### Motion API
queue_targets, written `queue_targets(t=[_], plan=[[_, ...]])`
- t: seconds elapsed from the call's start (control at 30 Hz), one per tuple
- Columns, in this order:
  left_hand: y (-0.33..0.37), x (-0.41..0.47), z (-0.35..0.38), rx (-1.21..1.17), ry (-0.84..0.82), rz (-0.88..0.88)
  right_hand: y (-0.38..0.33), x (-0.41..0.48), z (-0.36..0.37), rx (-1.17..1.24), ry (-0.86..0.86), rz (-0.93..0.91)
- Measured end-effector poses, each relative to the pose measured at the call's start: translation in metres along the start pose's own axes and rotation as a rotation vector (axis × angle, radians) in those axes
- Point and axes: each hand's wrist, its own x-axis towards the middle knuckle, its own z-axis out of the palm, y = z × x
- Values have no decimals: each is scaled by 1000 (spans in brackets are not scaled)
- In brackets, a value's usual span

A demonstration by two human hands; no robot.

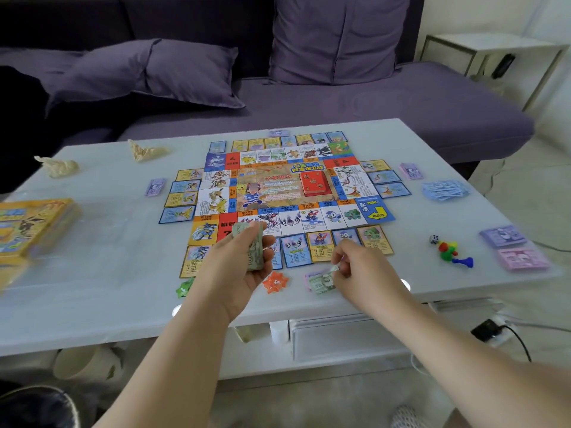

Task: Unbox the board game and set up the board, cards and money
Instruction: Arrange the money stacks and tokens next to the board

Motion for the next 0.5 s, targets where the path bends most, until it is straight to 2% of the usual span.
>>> queue_targets(t=[0.1, 0.23, 0.33, 0.4, 0.5], plan=[[0, -1, 0, 2, -1, -6, 0, 1, 0, -10, -21, 19], [0, 0, 0, -3, 1, -18, 0, 6, -4, 203, -56, 74], [0, 0, 1, 0, -9, -22, 1, 8, -5, 226, -54, 95], [-1, -1, 2, 1, -9, -22, 2, 7, -4, 162, -24, 102], [-2, -1, 3, 0, -20, -23, 1, 3, -1, -73, 24, 73]])
